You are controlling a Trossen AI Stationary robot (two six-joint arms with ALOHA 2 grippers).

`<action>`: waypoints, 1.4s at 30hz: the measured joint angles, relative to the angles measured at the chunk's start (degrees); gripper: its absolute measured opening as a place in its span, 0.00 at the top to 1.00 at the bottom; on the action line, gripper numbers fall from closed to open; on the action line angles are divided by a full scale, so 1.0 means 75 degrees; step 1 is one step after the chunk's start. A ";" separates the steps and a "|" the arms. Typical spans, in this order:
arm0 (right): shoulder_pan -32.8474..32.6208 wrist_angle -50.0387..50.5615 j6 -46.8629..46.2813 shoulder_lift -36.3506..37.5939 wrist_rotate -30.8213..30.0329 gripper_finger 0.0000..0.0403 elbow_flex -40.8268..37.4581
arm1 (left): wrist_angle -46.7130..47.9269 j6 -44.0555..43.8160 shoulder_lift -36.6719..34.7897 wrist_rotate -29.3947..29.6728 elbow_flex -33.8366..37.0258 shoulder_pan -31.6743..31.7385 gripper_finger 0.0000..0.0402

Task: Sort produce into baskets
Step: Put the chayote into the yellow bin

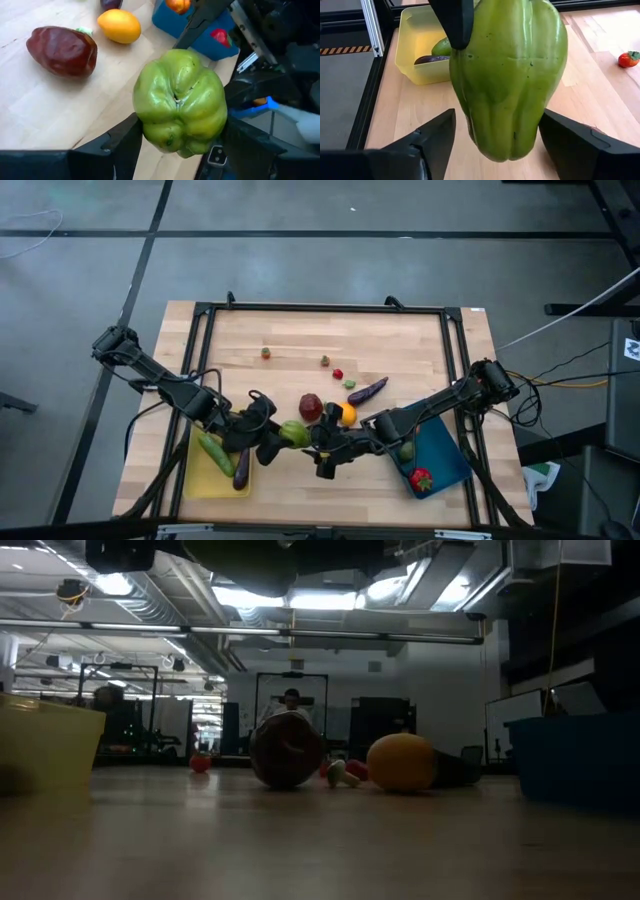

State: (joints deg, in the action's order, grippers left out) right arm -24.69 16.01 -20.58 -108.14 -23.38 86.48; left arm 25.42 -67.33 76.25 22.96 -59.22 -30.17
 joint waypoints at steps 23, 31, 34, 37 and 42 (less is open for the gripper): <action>-0.0006 0.1806 0.0391 0.0035 0.0472 0.30 0.0003 | 0.4827 -0.0526 -0.1403 -0.1934 0.0000 -0.0026 0.40; -0.0006 0.1888 0.0391 0.0035 0.0472 0.30 0.0003 | 0.6675 -0.0966 -0.1660 -0.1938 0.0000 -0.0026 0.40; -0.0006 0.1891 0.0391 0.0035 0.0472 0.30 0.0003 | 0.6743 -0.0970 -0.1649 -0.1938 0.0109 -0.0026 0.40; -0.0006 0.1888 0.0391 0.0035 0.0471 0.30 0.0003 | 0.6698 -0.0845 -0.1647 -0.1936 0.0253 -0.0026 0.40; -0.0006 0.1888 0.0391 0.0035 0.0469 0.30 0.0003 | 0.6690 -0.0834 -0.1647 -0.1937 0.0655 -0.0026 0.40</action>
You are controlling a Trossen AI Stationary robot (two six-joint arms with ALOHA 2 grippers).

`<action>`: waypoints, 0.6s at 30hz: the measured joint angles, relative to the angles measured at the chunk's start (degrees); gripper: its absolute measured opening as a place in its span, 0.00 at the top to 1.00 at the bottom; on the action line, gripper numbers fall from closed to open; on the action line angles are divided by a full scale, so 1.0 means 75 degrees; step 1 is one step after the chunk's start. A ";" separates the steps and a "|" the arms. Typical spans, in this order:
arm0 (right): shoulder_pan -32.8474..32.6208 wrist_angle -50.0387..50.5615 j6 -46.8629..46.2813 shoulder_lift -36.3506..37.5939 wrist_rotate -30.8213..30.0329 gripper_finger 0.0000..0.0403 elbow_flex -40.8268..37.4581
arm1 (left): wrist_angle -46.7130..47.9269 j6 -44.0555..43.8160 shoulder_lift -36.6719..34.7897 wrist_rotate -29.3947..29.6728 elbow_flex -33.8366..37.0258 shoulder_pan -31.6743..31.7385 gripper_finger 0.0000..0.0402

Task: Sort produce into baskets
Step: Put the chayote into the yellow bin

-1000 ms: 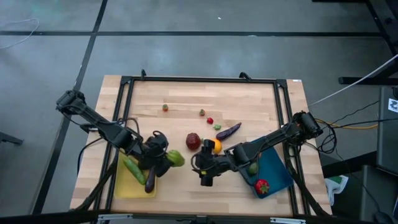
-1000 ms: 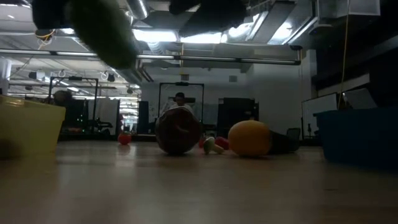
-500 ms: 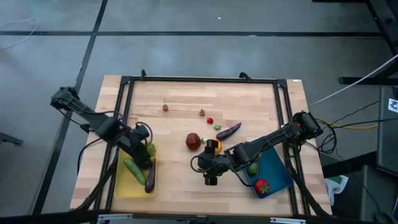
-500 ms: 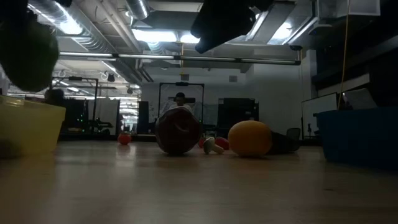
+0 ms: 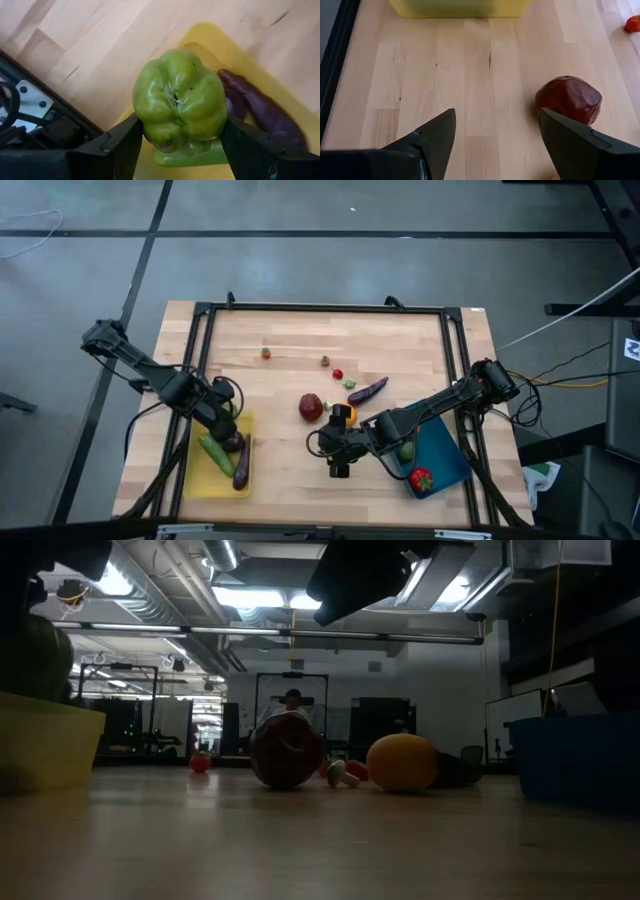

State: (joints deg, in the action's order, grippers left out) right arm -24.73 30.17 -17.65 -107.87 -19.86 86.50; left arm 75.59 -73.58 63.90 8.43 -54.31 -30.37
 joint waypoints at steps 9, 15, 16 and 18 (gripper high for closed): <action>0.0000 0.0000 0.0000 0.0000 -0.0001 0.30 0.0000 | -0.0022 0.0029 0.0000 -0.0003 0.0348 0.0000 0.40; 0.0000 -0.0006 0.0000 0.0000 -0.0003 0.30 0.0000 | 0.0012 -0.0598 0.0000 -0.0017 0.0562 0.0000 0.40; 0.0000 -0.0006 0.0000 0.0000 -0.0003 0.30 0.0000 | 0.0013 -0.0667 0.0000 -0.0033 0.0564 0.0000 0.40; 0.0000 -0.0003 0.0000 0.0000 -0.0003 0.30 0.0000 | 0.0004 -0.0641 0.0000 -0.0117 0.0564 0.0000 0.40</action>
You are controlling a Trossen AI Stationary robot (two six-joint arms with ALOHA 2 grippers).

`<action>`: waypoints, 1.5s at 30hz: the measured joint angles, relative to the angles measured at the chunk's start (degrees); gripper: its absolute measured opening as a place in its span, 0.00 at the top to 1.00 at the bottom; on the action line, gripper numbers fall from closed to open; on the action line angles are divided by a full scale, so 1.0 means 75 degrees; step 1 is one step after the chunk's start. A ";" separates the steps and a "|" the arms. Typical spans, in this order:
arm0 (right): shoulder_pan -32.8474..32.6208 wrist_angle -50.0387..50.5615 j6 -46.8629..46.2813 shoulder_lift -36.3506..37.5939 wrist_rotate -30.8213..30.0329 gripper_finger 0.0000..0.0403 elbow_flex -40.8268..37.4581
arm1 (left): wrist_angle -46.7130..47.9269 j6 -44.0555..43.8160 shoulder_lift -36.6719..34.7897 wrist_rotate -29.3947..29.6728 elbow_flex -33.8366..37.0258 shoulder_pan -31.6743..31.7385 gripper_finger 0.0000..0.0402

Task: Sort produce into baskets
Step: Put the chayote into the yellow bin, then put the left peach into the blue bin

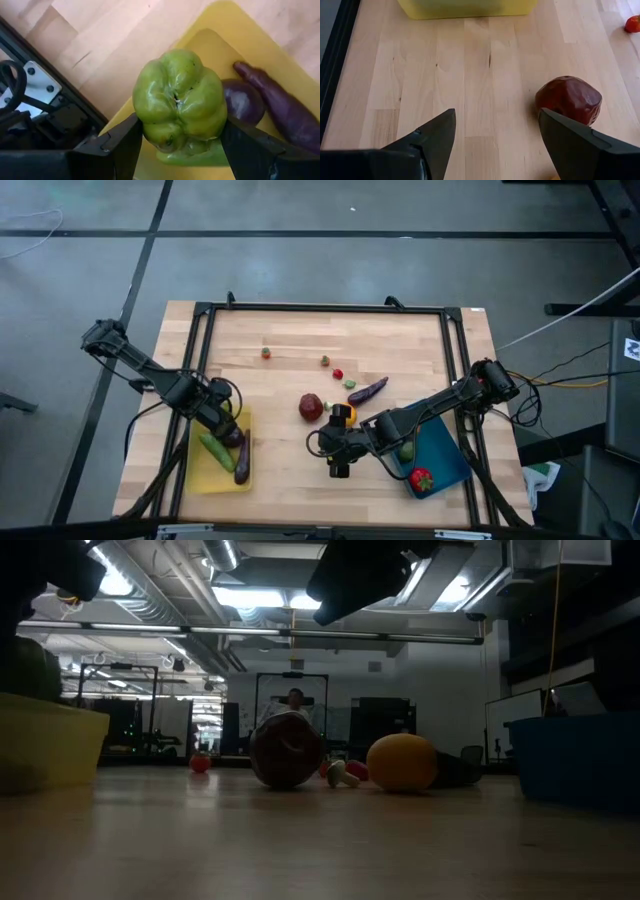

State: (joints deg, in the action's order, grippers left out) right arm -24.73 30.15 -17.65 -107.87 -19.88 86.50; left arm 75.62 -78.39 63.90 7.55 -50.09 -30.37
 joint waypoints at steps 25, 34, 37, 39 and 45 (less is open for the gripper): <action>0.0000 0.0912 0.0379 0.0545 -0.0238 0.30 0.0000 | 0.0021 0.0099 -0.0015 -0.0668 -0.0656 0.0006 0.23; 0.0283 0.2300 0.0962 0.1890 -0.0616 0.30 0.0000 | -0.1764 0.0619 -0.0019 0.0748 -0.1314 0.0049 0.23; 0.0538 0.2593 0.1123 0.2223 -0.0685 0.30 -0.0001 | -0.2666 0.1202 -0.0015 0.1072 -0.1306 0.0265 0.23; 0.0696 0.2664 0.1257 0.2454 -0.0689 0.30 -0.0143 | -0.2996 0.1474 -0.0015 0.1099 -0.1300 0.0485 0.23; 0.1270 0.2537 0.1411 0.3417 -0.0667 0.30 -0.1394 | -0.3738 0.2534 0.0080 0.1274 -0.1293 0.1364 0.23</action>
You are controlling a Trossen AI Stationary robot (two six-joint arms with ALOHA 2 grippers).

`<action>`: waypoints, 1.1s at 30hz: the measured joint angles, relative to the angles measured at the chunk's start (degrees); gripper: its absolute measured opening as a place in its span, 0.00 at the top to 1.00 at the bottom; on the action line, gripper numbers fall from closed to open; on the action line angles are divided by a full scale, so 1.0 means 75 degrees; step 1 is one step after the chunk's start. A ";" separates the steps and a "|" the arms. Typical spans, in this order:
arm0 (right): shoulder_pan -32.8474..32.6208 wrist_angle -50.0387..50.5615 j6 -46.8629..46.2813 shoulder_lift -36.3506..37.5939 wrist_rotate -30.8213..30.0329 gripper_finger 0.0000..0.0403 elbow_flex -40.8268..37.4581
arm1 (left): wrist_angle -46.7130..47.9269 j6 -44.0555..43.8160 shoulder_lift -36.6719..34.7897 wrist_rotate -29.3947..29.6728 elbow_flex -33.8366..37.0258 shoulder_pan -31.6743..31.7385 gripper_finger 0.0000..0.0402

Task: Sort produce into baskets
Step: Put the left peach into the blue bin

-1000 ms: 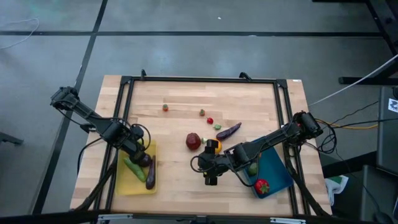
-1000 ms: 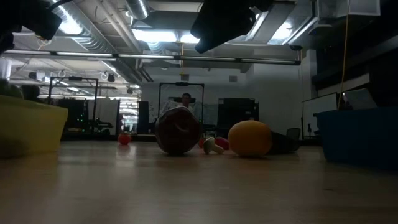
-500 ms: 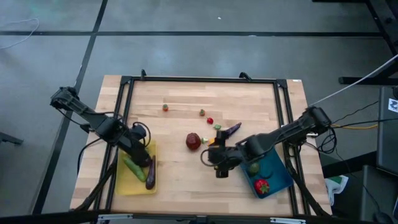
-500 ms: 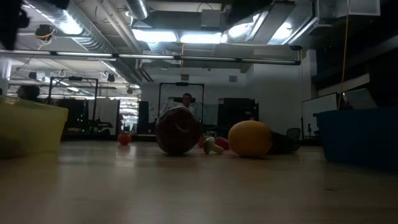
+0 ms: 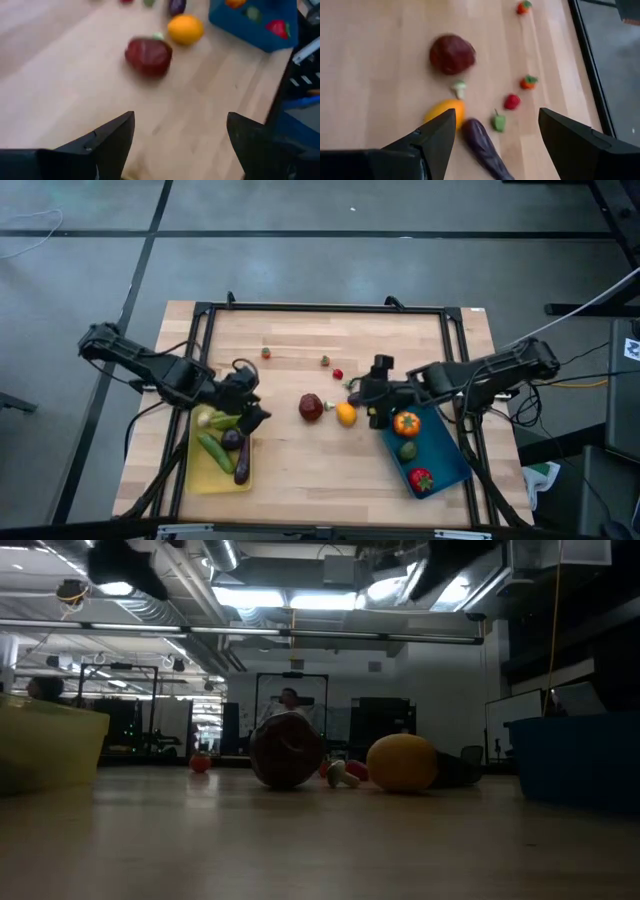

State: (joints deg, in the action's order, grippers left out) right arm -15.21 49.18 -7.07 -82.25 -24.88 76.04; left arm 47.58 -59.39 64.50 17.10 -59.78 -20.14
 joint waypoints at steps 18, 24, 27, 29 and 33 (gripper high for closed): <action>0.1986 -0.2830 0.0216 0.0854 0.1862 0.30 -0.2389 | 0.0882 0.1950 0.1643 0.0150 0.0192 0.5446 0.23; 0.2050 -0.2985 0.0250 0.0711 0.1859 0.30 -0.2488 | -0.0094 0.2661 0.2551 -0.0413 0.0194 0.6366 0.23; 0.2032 -0.3015 0.0255 0.0597 0.1859 0.30 -0.2488 | -0.0559 0.2745 0.3033 -0.0653 0.0194 0.6520 0.23; 0.2032 -0.3017 0.0259 0.0504 0.1862 0.30 -0.2488 | -0.0678 0.2741 0.3350 -0.0774 0.0194 0.6583 0.23; 0.2032 -0.3007 0.0259 0.0375 0.1862 0.30 -0.2488 | -0.0667 0.2738 0.3912 -0.0859 0.0194 0.6618 0.23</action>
State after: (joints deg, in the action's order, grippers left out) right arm 0.03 26.63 -5.13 -79.43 -10.92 57.39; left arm 42.58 -38.85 93.84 10.66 -58.33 29.50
